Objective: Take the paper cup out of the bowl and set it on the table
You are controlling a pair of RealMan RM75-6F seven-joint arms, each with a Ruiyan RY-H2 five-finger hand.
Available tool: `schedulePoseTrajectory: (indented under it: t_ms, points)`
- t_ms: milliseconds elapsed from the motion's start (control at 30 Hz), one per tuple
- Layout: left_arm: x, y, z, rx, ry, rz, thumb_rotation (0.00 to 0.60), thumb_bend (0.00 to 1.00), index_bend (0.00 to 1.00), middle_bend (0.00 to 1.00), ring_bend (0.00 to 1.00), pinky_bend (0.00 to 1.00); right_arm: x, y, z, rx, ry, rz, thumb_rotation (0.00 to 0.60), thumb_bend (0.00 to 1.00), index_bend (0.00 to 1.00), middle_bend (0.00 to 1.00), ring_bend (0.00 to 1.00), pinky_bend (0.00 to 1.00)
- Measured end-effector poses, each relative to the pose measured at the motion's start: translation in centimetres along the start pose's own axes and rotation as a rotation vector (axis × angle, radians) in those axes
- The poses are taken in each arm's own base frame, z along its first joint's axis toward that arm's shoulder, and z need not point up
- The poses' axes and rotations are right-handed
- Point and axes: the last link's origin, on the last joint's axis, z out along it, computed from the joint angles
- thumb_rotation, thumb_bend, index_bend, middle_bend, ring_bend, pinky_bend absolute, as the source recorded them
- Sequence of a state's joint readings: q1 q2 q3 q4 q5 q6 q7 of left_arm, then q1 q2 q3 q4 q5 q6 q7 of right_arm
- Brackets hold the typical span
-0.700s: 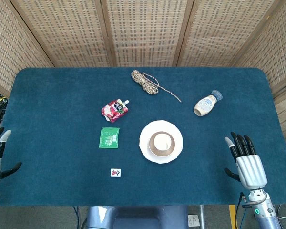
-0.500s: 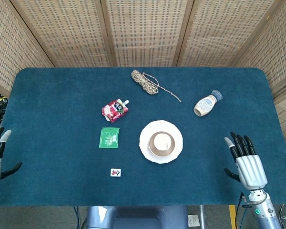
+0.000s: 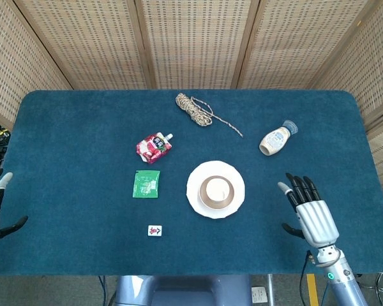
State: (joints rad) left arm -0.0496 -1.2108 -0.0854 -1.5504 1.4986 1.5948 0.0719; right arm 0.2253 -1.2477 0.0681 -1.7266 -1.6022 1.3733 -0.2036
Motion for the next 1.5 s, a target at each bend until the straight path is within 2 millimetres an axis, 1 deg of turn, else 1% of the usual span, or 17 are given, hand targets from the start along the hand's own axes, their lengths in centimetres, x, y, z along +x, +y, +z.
schedulePoseTrajectory:
  t_ms: [67, 167, 200, 267, 500, 700, 800, 900, 1133, 1367, 1500]
  points:
    - [0.0, 0.0, 0.0, 0.001, 0.0, -0.003, 0.6, 0.0, 0.0, 0.0, 0.0, 0.0, 0.0, -0.7, 0.7, 0.016, -0.022, 0.006, 0.6, 0.22, 0.21, 0.0, 0.0, 0.0]
    - [0.1, -0.1, 0.0, 0.002, -0.001, -0.008, 0.6, 0.0, 0.0, 0.0, 0.0, 0.0, -0.1, -2.1, 2.2, 0.041, -0.072, 0.015, 0.6, 0.24, 0.21, 0.0, 0.0, 0.0]
    - [0.1, -0.1, 0.0, 0.002, -0.002, -0.01, 0.6, 0.0, 0.0, 0.0, 0.0, 0.0, -0.3, -2.8, 3.0, 0.047, -0.102, 0.016, 0.6, 0.25, 0.21, 0.0, 0.0, 0.0]
    - [0.2, -0.2, 0.0, 0.002, -0.001, -0.014, 0.6, 0.0, 0.0, 0.0, 0.0, 0.0, -0.5, -3.4, 3.8, 0.05, -0.131, 0.014, 0.6, 0.26, 0.21, 0.0, 0.0, 0.0]
    - [0.2, -0.3, 0.1, 0.001, -0.01, -0.026, 0.6, 0.0, 0.0, 0.0, 0.0, 0.0, -2.2, -7.1, 7.7, 0.069, -0.243, -0.009, 0.6, 0.3, 0.21, 0.0, 0.0, 0.01]
    - [0.1, -0.4, 0.2, 0.005, -0.018, -0.033, 0.6, 0.0, 0.0, 0.0, 0.0, 0.0, -3.4, -10.2, 10.3, 0.08, -0.287, -0.012, 0.6, 0.32, 0.22, 0.0, 0.0, 0.01]
    - [0.1, -0.5, 0.3, 0.007, -0.022, -0.036, 0.6, 0.0, 0.0, 0.0, 0.0, 0.0, -3.9, -11.2, 11.3, 0.077, -0.299, -0.018, 0.6, 0.32, 0.22, 0.0, 0.0, 0.02]
    - [0.0, -0.5, 0.3, 0.006, -0.025, -0.037, 0.6, 0.0, 0.0, 0.0, 0.0, 0.0, -4.1, -12.0, 12.3, 0.073, -0.296, -0.02, 0.6, 0.32, 0.22, 0.0, 0.0, 0.02]
    - [0.0, -0.5, 0.3, 0.004, -0.027, -0.041, 0.6, 0.0, 0.0, 0.0, 0.0, 0.0, -4.5, -13.1, 13.7, 0.066, -0.302, -0.047, 0.6, 0.32, 0.23, 0.0, 0.0, 0.03]
    - [0.1, -0.6, 0.3, 0.003, -0.025, -0.047, 0.6, 0.0, 0.0, 0.0, 0.0, 0.0, -5.2, -13.1, 14.1, 0.036, -0.323, -0.077, 0.6, 0.33, 0.28, 0.0, 0.0, 0.04]
    - [0.1, -0.5, 0.3, 0.001, -0.025, -0.049, 0.6, 0.0, 0.0, 0.0, 0.0, 0.0, -5.7, -13.0, 14.3, 0.02, -0.329, -0.098, 0.6, 0.34, 0.34, 0.03, 0.0, 0.07]
